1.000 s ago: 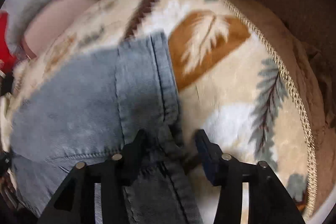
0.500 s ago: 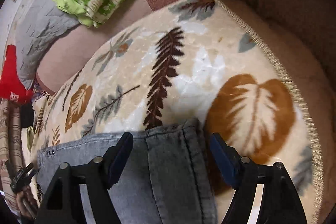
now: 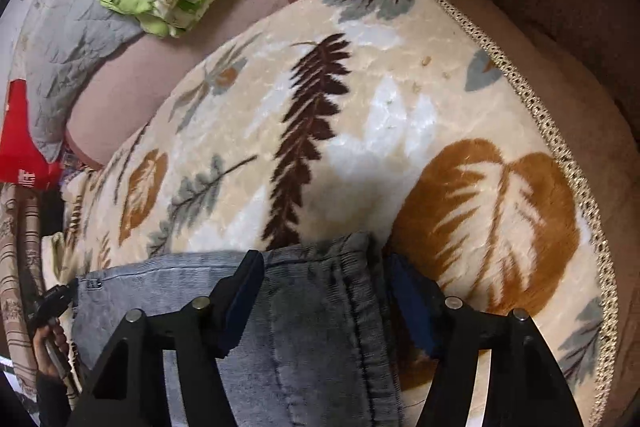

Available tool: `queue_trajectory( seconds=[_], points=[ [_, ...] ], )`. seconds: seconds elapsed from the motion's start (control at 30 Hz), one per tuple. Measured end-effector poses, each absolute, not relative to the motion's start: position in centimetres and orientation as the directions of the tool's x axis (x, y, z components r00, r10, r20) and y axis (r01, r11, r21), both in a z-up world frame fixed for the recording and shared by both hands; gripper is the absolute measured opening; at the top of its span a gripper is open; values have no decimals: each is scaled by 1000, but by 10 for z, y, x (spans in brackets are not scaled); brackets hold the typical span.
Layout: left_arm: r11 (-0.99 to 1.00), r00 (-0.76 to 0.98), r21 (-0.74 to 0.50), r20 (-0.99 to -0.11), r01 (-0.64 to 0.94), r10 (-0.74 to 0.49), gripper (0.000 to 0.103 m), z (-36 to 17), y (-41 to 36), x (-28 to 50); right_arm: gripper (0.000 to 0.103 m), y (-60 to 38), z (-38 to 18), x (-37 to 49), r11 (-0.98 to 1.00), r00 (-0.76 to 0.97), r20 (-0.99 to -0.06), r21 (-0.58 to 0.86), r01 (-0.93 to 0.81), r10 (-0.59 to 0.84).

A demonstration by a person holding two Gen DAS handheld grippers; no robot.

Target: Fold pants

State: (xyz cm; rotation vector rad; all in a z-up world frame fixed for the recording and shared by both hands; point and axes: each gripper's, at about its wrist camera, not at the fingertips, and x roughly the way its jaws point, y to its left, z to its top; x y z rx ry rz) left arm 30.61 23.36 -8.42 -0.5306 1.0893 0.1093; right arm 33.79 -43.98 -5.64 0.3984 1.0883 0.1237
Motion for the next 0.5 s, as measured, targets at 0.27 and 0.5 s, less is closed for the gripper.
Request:
queue_trajectory(
  seconds=[0.27, 0.5],
  points=[
    [925, 448, -209, -893, -318, -48, 3, -74, 218, 318, 18, -426, -59, 346, 950, 437, -863, 308, 53, 255],
    [910, 551, -246, -834, -333, -24, 2, -29, 230, 299, 13, -428, -25, 333, 952, 520, -823, 301, 58, 228]
  ],
)
